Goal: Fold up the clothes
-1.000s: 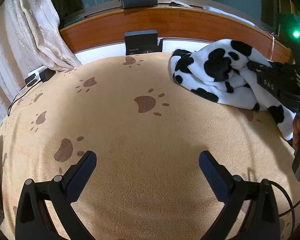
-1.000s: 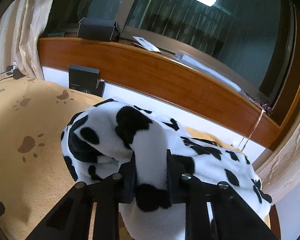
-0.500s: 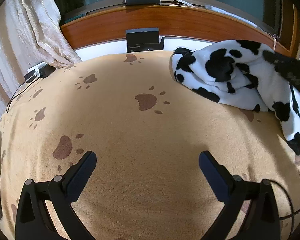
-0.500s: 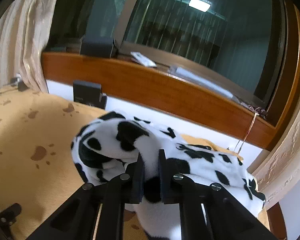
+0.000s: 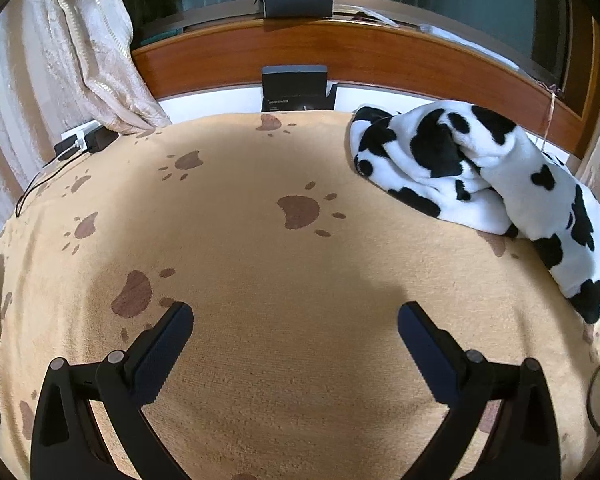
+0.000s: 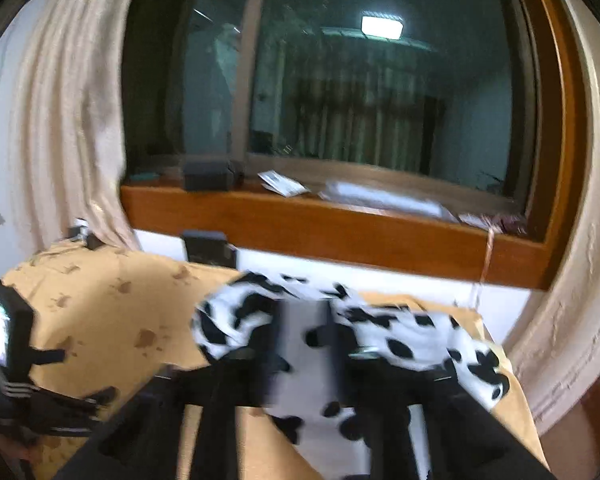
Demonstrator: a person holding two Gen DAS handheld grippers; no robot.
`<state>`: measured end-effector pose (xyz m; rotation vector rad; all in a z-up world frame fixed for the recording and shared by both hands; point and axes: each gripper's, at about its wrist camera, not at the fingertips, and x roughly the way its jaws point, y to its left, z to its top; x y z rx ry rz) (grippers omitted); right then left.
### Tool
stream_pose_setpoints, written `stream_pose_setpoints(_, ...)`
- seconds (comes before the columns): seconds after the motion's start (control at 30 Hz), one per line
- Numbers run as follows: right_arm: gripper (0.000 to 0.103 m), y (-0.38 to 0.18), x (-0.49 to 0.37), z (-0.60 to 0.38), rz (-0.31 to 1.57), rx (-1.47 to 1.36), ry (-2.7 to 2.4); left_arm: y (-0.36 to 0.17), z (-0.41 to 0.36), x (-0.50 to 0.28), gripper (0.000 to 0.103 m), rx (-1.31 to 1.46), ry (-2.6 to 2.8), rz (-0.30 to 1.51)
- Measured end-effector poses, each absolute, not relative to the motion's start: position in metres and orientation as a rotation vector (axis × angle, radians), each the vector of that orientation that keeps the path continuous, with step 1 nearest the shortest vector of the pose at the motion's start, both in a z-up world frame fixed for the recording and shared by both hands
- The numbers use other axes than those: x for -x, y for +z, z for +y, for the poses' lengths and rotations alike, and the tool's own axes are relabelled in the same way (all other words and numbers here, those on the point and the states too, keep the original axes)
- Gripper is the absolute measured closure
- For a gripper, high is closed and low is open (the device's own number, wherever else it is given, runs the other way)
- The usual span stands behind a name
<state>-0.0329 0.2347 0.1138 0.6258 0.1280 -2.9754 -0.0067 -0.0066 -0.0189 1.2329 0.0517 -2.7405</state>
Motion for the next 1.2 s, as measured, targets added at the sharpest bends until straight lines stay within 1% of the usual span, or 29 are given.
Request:
stream_pose_setpoints(0.03, 0.000, 0.109, 0.037, 0.240, 0.074, -0.639, -2.964, -0.019, -0.006, 0.007, 0.000, -1.231, -2.739, 0.048)
stream_pose_setpoints(0.1, 0.000, 0.100, 0.044, 0.248, -0.015, -0.654, -2.946, -0.019, -0.007, 0.007, 0.000, -1.226, -2.736, 0.047)
stream_pose_setpoints(0.17, 0.000, 0.093, 0.055, 0.248, -0.030, -0.674, -2.920, -0.020, -0.008, 0.009, 0.000, -1.231, -2.735, 0.050)
stream_pose_setpoints(0.3, 0.000, 0.067, 0.084, 0.232, 0.093, -0.782, -2.863, -0.022, -0.009, 0.010, 0.000, -1.238, -2.735, 0.054)
stream_pose_setpoints(0.47, 0.000, 0.034, 0.126, 0.222, 0.155, -0.928, -2.838, -0.024, -0.007, 0.011, 0.000, -1.240, -2.749, 0.040)
stream_pose_setpoints(0.63, 0.002, 0.020, 0.141, 0.225, 0.214, -1.007, -2.893, -0.027, -0.005, 0.012, 0.000, -1.256, -2.753, 0.027)
stream_pose_setpoints(0.67, 0.006, 0.019, 0.141, 0.223, 0.243, -1.015, -2.910, -0.027, -0.004, 0.012, 0.000, -1.263, -2.754, 0.026)
stream_pose_setpoints(0.73, 0.054, 0.020, 0.139, 0.220, 0.306, -1.025, -2.929, -0.029, -0.003, 0.012, 0.000, -1.271, -2.757, 0.023)
stream_pose_setpoints(0.77, 0.060, 0.021, 0.138, 0.219, 0.329, -1.021, -2.933, -0.029, -0.002, 0.012, 0.000, -1.273, -2.760, 0.020)
stream_pose_setpoints(0.8, 0.072, 0.022, 0.135, 0.218, 0.349, -1.013, -2.938, -0.029, -0.001, 0.012, 0.000, -1.273, -2.763, 0.016)
stream_pose_setpoints(0.83, 0.079, 0.024, 0.132, 0.217, 0.371, -1.001, -2.947, -0.028, 0.000, 0.011, 0.000, -1.272, -2.766, 0.012)
stream_pose_setpoints(0.93, 0.085, 0.032, 0.123, 0.215, 0.399, -0.958, -2.980, -0.027, 0.001, 0.010, 0.000, -1.263, -2.776, 0.008)
stream_pose_setpoints(1.1, 0.087, 0.055, 0.102, 0.220, 0.316, -0.874, -3.017, -0.024, -0.001, 0.009, 0.000, -1.249, -2.780, 0.022)
stream_pose_setpoints(1.2, 0.088, 0.072, 0.084, 0.217, 0.301, -0.802, -3.030, -0.023, -0.001, 0.009, 0.000, -1.245, -2.780, 0.029)
